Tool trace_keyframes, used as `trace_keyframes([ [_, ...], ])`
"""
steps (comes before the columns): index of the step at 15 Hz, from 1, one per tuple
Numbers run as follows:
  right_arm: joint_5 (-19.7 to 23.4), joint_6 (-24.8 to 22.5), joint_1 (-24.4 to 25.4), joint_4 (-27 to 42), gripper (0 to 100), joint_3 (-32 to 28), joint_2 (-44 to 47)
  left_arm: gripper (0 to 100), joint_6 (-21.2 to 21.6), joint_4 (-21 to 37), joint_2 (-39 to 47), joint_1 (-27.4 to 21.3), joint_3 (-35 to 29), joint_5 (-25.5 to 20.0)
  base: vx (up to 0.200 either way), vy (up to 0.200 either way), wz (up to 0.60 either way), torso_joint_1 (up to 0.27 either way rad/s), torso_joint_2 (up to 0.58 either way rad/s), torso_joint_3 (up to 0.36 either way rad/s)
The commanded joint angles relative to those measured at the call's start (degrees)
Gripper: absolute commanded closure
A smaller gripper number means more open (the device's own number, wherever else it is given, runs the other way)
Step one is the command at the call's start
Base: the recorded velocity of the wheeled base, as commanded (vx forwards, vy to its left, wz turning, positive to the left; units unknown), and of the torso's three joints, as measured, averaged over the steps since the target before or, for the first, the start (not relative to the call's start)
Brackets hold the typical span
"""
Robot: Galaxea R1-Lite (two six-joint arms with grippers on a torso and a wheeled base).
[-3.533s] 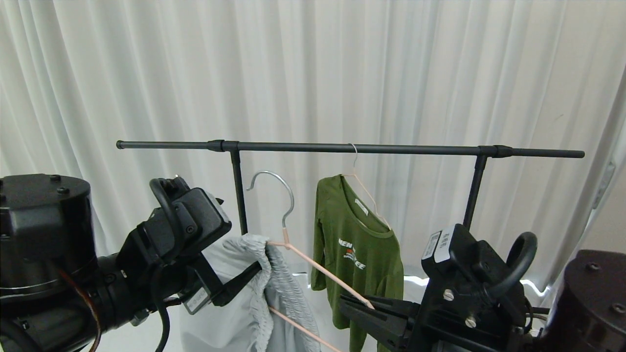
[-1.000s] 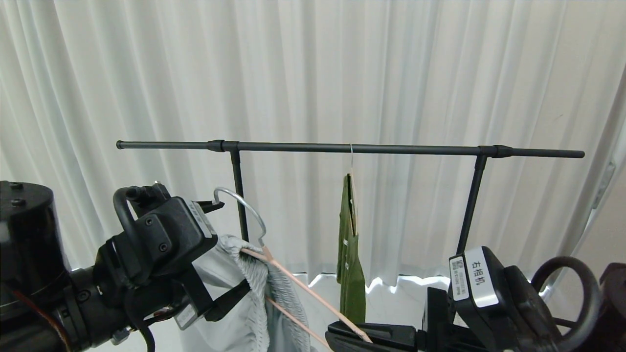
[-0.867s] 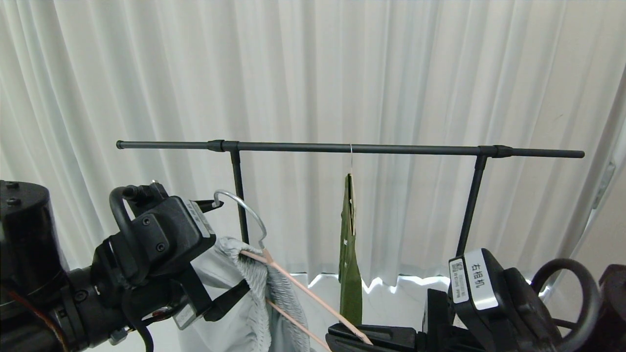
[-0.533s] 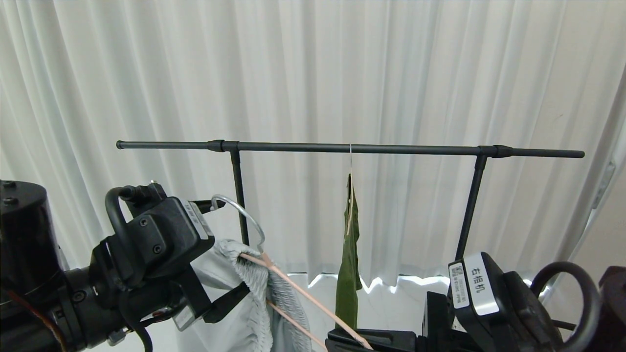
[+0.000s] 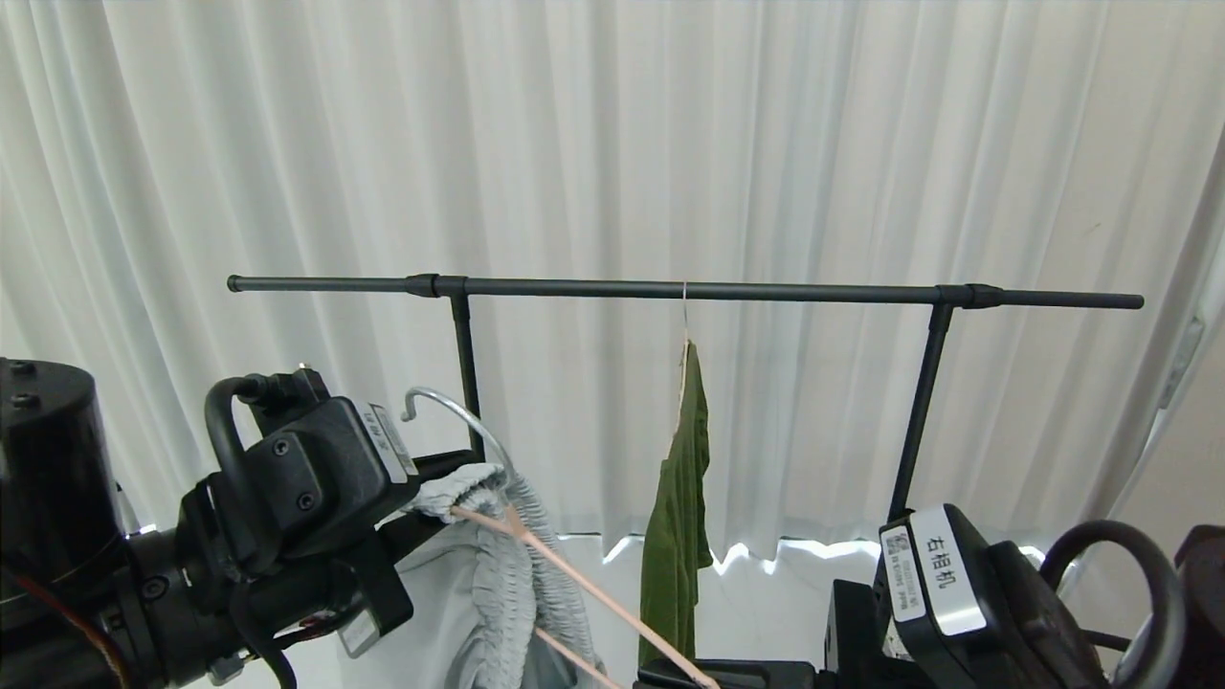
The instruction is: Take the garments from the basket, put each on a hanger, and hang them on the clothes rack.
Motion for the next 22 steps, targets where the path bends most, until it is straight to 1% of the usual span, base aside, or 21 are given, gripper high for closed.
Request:
trace_keyframes([
  [1, -0.1, 0.0, 0.0, 0.1, 100, 0.0, 0.0, 100, -0.1, 0.0, -0.3, -0.1, 0.3, -0.2, 0.000, 0.000, 0.00, 0.000, 0.00, 0.000],
  [4, -0.7, 0.1, -0.8, 0.1, 100, 0.3, -0.8, 100, -0.3, 0.0, -0.5, 0.1, 0.8, -0.2, 0.000, 0.000, 0.00, 0.000, 0.00, 0.000],
  [5, -0.7, 0.0, -1.2, 0.1, 0, 1.3, -0.9, 100, -0.4, 0.0, -0.8, 0.2, 0.9, -0.1, 0.000, 0.000, 0.00, 0.000, 0.00, 0.000],
  [7, -1.3, 0.1, -1.9, 0.1, 0, 1.7, -0.8, 100, -0.6, 0.0, -1.5, 0.7, 1.5, 0.1, 0.000, 0.000, 0.00, 0.000, 0.00, 0.000],
  [9, -2.7, 0.3, -3.5, 0.1, 0, 1.7, -0.8, 100, -0.5, 0.0, -1.9, 3.2, 1.7, 0.6, 0.000, 0.000, 0.00, 0.000, 0.00, 0.000],
  [11, -3.7, 0.1, -5.3, 0.1, 0, 1.7, -0.8, 100, -0.5, 0.0, -2.2, 4.6, 2.2, 0.7, 0.000, 0.000, 0.00, 0.000, 0.00, 0.000],
  [12, -4.4, -0.5, -7.4, 0.1, 0, 1.2, -0.7, 100, -0.5, 0.0, -2.3, 6.4, 2.8, 1.7, 0.000, 0.000, 0.00, 0.000, 0.00, 0.000],
  [14, -5.4, -3.6, -11.8, 0.2, 0, 0.0, -0.5, 100, -0.7, 0.0, -2.4, 7.9, 4.0, 6.2, 0.000, 0.000, 0.00, 0.000, 0.00, 0.000],
  [15, -6.6, -5.7, -13.7, 0.6, 0, 0.3, -0.1, 100, -1.5, 0.0, -2.4, 9.0, 4.5, 8.5, 0.000, 0.000, 0.00, 0.000, 0.00, 0.000],
  [16, -8.8, -7.6, -15.5, 0.9, 0, 0.7, 1.1, 100, -3.2, 0.0, -2.3, 10.1, 4.8, 10.1, 0.000, 0.000, 0.00, 0.000, 0.00, 0.000],
  [17, -10.8, -7.9, -16.0, 0.9, 0, 0.7, 1.7, 100, -4.7, 0.1, -1.8, 11.0, 4.8, 11.5, 0.000, 0.000, 0.00, 0.000, 0.00, 0.000],
  [19, -11.3, -7.8, -16.1, 0.9, 0, 0.8, 2.0, 100, -5.6, 0.1, -1.5, 12.2, 4.6, 13.7, 0.000, 0.000, 0.00, 0.000, 0.00, 0.000],
  [22, -11.3, -7.7, -16.0, 0.9, 0, 0.7, 3.4, 100, -5.6, 0.1, -1.1, 12.4, 4.4, 13.9, 0.000, 0.000, 0.00, 0.000, 0.00, 0.000],
])
